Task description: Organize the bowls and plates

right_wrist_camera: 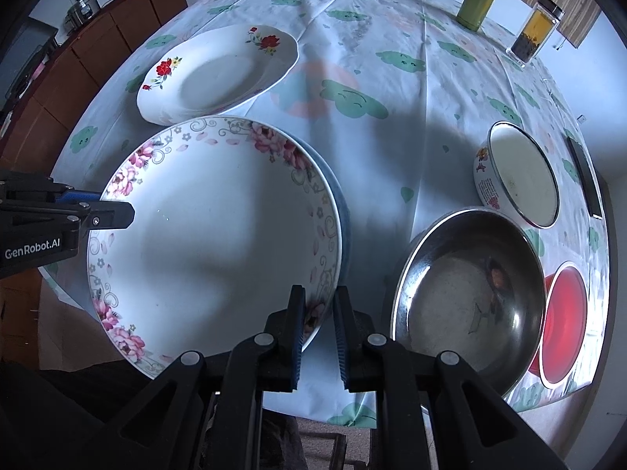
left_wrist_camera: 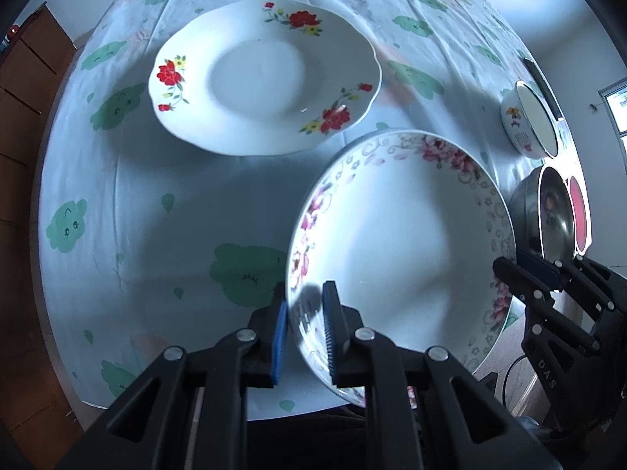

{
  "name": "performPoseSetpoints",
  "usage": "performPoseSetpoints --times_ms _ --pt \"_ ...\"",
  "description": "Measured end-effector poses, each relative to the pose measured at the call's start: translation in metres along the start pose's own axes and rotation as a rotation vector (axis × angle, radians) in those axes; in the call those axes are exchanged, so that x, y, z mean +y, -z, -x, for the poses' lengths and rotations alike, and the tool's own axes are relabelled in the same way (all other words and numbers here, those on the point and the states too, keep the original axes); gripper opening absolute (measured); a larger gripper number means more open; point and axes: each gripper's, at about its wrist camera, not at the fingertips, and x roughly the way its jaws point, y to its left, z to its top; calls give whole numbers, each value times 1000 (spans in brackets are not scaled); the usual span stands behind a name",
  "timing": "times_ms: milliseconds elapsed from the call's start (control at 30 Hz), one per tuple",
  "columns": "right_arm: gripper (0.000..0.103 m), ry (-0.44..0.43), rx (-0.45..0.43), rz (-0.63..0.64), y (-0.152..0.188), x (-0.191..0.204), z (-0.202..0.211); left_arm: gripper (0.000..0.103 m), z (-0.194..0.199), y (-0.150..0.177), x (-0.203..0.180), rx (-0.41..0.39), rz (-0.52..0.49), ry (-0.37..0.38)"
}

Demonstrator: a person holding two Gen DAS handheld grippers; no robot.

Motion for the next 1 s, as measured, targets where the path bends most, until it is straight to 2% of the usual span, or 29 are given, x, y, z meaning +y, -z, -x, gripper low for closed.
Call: performPoseSetpoints --times_ms 367,1000 --pt "16 42 -24 11 -1 -1 0 14 0 -1 -1 -10 -9 -11" --pt "16 32 -18 6 -1 -1 -4 14 0 -2 1 -12 -16 -15"
